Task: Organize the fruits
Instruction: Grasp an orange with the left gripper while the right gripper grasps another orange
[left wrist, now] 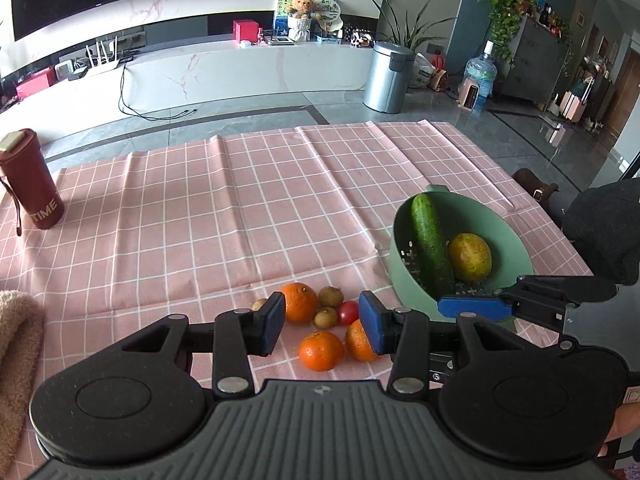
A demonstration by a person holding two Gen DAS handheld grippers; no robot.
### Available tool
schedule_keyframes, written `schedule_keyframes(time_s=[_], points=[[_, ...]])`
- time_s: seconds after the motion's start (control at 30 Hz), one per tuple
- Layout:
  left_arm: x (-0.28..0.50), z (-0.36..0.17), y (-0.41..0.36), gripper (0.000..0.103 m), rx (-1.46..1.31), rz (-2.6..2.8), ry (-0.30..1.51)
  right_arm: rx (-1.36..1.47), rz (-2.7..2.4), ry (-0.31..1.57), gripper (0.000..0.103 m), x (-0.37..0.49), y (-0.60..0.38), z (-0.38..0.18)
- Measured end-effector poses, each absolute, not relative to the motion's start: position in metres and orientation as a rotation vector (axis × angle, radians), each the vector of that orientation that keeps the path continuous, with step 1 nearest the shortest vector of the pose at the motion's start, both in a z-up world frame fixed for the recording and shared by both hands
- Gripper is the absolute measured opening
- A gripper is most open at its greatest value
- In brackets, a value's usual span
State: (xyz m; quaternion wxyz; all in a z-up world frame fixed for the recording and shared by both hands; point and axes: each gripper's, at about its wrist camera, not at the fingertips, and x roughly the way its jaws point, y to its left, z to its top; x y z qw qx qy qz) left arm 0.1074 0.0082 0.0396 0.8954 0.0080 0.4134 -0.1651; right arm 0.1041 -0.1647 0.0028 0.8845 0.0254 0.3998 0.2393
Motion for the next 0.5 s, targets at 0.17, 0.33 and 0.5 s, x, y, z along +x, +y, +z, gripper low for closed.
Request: schedule_keyframes(time_s=[0.17, 0.33, 0.5], points=[[0.094, 0.015, 0.022, 0.051, -0.032, -0.364, 0.841, 0.072, 0.422, 0.806, 0.052, 0.081, -0.146, -0.016], [0.093, -0.013, 0.025, 0.051, -0.129, -0.381, 0.857, 0.099, 0.339, 0.850, 0.042, 0.078, -0.143, -0.043], [0.102, -0.038, 0.026, 0.050, -0.164, -0.365, 0.896, 0.145, 0.275, 0.892, 0.040, 0.090, -0.147, -0.057]])
